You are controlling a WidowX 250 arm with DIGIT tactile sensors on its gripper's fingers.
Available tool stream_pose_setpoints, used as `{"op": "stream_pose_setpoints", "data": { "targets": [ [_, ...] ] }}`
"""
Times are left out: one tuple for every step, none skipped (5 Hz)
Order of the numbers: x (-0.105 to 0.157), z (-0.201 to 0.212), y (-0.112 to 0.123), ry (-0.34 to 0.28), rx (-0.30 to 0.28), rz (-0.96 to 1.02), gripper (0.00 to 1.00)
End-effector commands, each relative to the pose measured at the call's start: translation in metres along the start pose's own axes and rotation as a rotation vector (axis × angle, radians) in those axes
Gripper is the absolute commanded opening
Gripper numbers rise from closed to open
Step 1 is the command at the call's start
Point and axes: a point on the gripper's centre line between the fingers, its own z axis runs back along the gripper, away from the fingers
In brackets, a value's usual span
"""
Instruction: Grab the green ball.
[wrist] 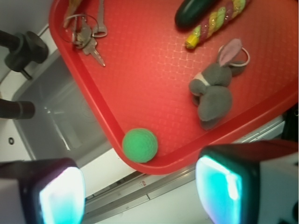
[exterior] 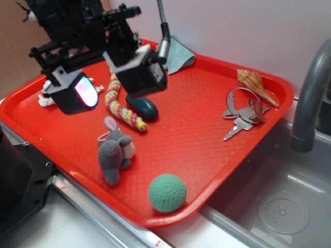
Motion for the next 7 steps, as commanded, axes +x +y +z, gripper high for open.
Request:
{"op": "stream_pose_setpoints", "data": {
  "targets": [
    [0.002,-0.044,0.009,0.107,0.008,0.094,1.0],
    [0.003,-0.068,0.005,0.09,0.018,0.089,1.0],
    [0.015,-0.086,-0.015,0.079,0.037,0.013,1.0],
    [0.02,-0.096,-0.022,0.093,0.061,-0.005,1.0],
    [0.019,-0.107,-0.02,0.145,0.076,0.002,1.0],
    [0.01,-0.108,-0.02,0.187,0.077,0.015,1.0],
    [0.007,-0.113,-0.018,0.217,0.084,0.021,1.0]
  ]
}}
